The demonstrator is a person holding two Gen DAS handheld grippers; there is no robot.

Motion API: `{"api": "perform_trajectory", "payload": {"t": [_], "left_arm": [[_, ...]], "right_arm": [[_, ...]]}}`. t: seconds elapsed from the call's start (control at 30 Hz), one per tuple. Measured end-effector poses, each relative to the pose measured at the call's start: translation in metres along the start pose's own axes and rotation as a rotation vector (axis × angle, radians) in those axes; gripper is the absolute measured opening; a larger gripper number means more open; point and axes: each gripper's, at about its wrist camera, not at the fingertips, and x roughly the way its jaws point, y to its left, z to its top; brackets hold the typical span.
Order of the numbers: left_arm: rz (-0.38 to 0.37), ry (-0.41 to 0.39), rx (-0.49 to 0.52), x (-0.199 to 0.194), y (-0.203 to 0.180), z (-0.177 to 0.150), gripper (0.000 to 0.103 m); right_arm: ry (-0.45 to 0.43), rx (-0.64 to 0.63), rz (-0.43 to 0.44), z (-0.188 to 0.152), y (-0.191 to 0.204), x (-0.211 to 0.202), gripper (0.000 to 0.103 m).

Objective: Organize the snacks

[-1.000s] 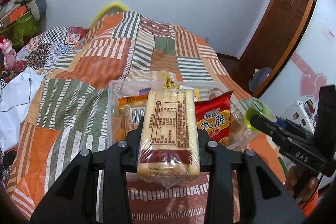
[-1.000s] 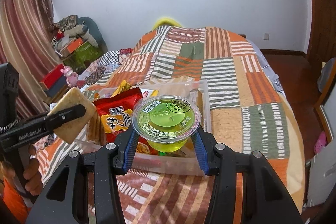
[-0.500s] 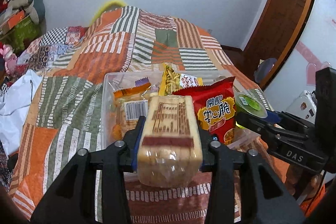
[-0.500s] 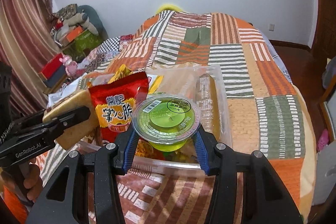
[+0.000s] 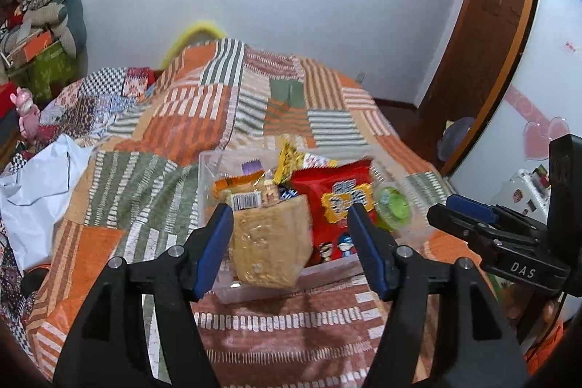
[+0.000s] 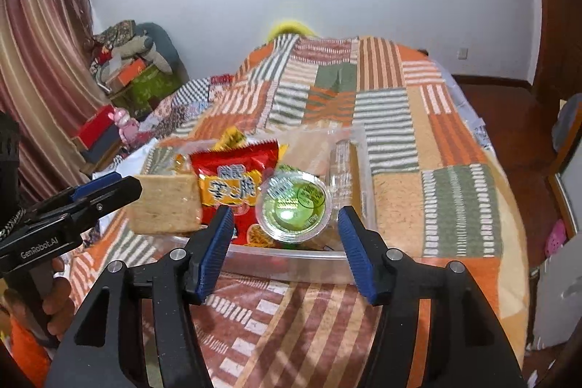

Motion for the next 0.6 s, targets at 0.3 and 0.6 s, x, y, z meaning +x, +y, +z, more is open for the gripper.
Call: {"api": "perform_trajectory", "payload": {"t": [0.3, 0.6], "left_arm": [[-0.005, -0.193, 0.052, -0.086, -0.023, 0.009, 0.065], [-0.027, -0.34, 0.07, -0.154, -0.038, 0.005, 0.08]], "right_arm": [[-0.166, -0.042, 0.013, 0.008, 0.023, -0.076, 0.056], [-0.341, -0.087, 0.043, 0.001, 0.048, -0.144, 0.07]]}}
